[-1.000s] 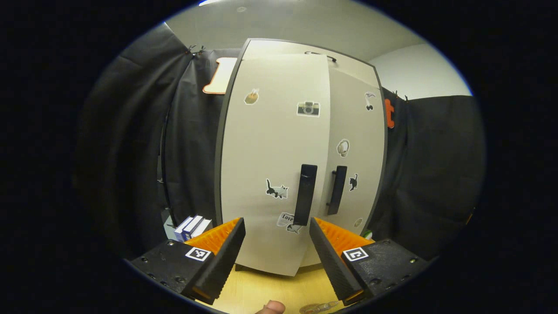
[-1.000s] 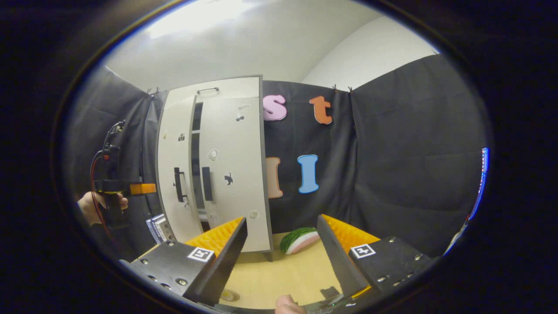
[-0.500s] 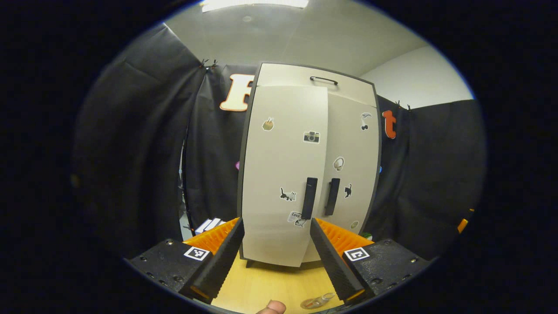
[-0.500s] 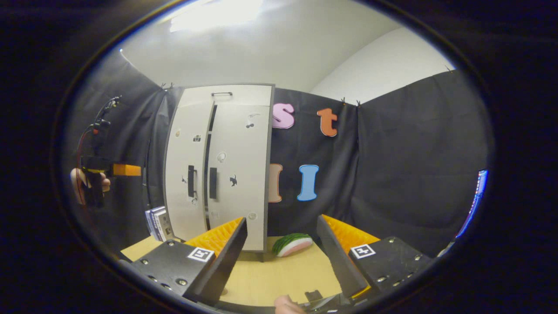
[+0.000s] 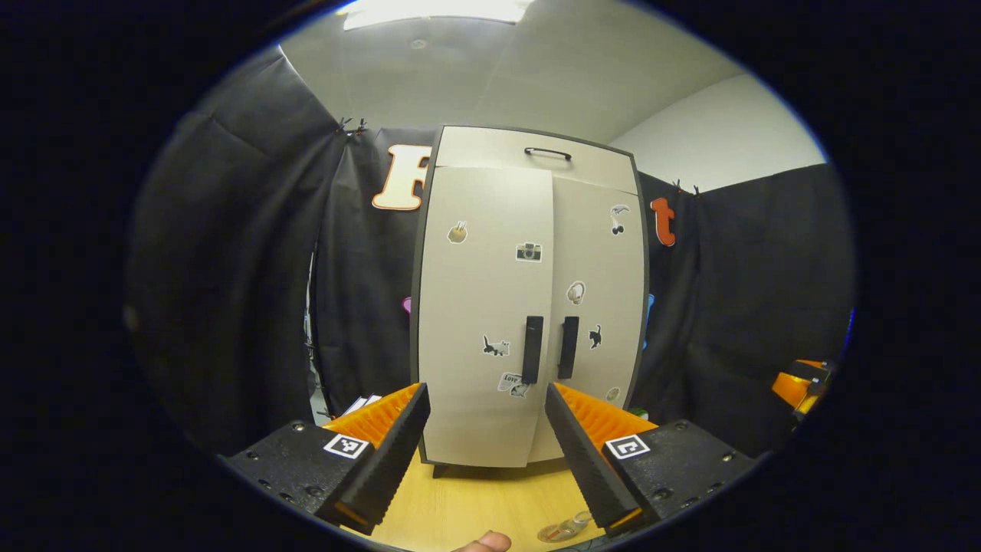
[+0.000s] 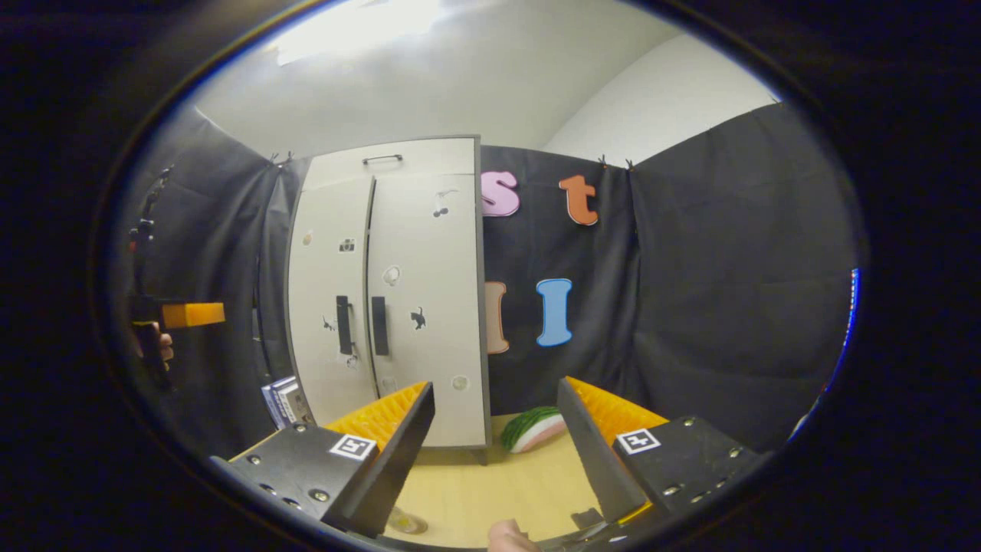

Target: Grasp the bottle in the cabinet with the left hand and place it on the coaster, then close the right door with the right hand and the left door with the left hand.

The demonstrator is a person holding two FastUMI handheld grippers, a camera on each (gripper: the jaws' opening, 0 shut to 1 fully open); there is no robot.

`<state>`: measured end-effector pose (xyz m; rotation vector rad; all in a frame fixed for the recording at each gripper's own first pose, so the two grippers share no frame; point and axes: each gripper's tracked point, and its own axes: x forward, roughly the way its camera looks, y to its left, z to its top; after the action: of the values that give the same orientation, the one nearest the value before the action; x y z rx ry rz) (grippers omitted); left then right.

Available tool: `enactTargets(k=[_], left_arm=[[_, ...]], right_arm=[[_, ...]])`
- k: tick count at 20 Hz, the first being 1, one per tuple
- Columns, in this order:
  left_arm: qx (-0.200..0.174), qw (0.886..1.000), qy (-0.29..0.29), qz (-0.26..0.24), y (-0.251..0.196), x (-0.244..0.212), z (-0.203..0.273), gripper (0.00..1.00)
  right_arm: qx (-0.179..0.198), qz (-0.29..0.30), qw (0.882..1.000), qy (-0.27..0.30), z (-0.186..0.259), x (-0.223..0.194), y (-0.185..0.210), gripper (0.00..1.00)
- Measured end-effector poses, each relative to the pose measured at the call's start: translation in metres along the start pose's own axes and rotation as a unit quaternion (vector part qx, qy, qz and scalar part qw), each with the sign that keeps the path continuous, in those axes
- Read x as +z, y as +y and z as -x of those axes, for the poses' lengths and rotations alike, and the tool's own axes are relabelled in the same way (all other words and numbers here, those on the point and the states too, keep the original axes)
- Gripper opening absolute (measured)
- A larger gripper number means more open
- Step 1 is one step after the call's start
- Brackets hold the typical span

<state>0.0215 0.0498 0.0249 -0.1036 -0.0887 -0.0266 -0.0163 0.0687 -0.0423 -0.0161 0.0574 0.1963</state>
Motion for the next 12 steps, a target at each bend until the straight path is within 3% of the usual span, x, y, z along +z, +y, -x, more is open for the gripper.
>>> enactTargets(k=[3,7,11,12], left_arm=[[-0.013,1.0,0.004,0.005,-0.004,-0.013,-0.013,0.93],[-0.039,0.999,0.024,0.014,-0.011,-0.031,-0.025,0.96],[-0.044,0.999,0.023,0.021,-0.009,-0.029,-0.03,0.96],[-0.042,0.999,0.021,0.017,-0.008,-0.028,-0.031,0.96]], right_arm=[[-0.01,0.007,1.0,0.006,-0.021,-0.004,0.011,0.98],[-0.02,0.037,0.999,0.016,-0.038,-0.014,0.025,0.98],[-0.022,0.025,0.999,0.022,-0.048,-0.02,0.037,0.98],[-0.02,0.023,0.999,0.021,-0.049,-0.02,0.04,0.94]])
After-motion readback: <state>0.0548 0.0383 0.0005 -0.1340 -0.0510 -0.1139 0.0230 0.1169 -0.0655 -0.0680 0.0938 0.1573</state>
